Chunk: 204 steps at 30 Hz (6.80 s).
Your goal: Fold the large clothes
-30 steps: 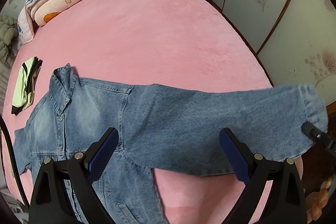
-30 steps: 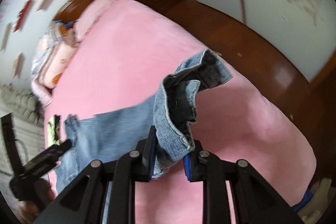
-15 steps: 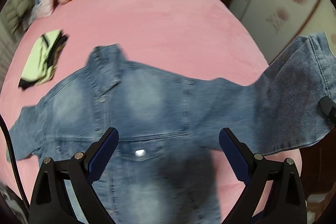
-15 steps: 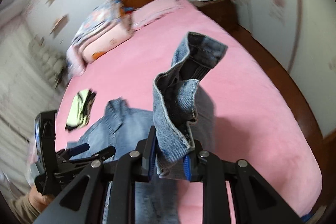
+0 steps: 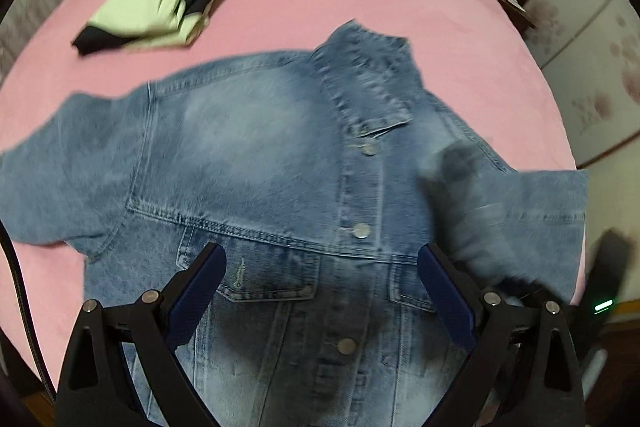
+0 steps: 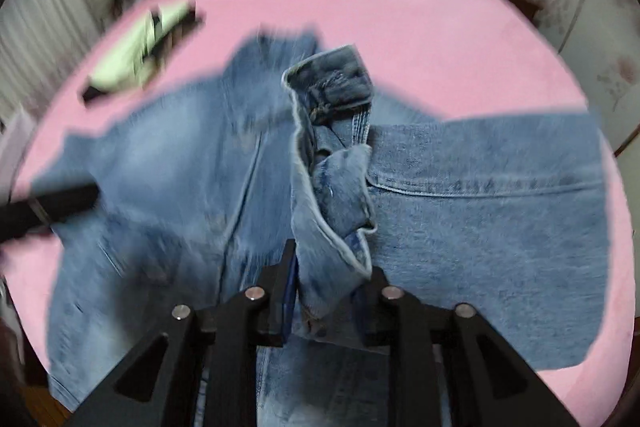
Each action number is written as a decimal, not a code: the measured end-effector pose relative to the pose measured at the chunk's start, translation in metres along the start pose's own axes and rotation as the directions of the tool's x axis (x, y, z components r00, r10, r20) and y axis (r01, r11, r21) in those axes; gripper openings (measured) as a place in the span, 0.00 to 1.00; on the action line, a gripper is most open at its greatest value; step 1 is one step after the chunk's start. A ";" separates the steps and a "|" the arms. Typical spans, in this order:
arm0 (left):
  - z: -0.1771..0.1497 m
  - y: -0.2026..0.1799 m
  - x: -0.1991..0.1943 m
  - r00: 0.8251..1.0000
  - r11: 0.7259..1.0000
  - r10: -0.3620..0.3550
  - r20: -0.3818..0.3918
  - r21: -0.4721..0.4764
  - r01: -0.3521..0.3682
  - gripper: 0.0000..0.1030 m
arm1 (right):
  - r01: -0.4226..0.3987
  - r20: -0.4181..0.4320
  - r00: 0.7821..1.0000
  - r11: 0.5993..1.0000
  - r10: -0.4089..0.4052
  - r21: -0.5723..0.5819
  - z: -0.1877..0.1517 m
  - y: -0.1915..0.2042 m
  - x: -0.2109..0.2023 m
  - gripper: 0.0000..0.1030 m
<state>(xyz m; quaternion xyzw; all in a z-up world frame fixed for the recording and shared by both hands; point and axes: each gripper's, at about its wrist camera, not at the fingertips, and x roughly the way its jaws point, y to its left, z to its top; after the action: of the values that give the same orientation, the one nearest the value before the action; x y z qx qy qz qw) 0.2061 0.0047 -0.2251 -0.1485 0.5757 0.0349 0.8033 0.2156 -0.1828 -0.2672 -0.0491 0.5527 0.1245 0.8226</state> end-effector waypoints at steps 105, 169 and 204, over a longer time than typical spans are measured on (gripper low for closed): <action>-0.025 0.029 0.050 0.925 0.917 -0.360 -0.123 -0.230 0.326 0.06 | -0.012 -0.139 0.989 0.972 0.045 0.235 -0.100 -0.132 -0.033 0.27; 0.010 0.057 0.039 0.933 0.895 -0.239 0.268 -0.313 0.319 0.08 | 0.018 -0.090 0.996 0.978 0.000 0.205 -0.100 -0.136 -0.027 0.27; 0.006 0.017 0.043 0.930 0.923 -0.262 0.257 -0.216 0.319 0.09 | 0.149 0.041 0.986 0.960 -0.163 0.236 -0.089 -0.162 -0.021 0.15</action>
<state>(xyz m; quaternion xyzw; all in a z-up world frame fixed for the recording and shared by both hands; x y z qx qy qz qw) 0.2216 0.0179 -0.2669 -0.3295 0.4437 0.0046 0.8334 0.1698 -0.3619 -0.2911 0.0077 0.5330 -0.0046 0.8460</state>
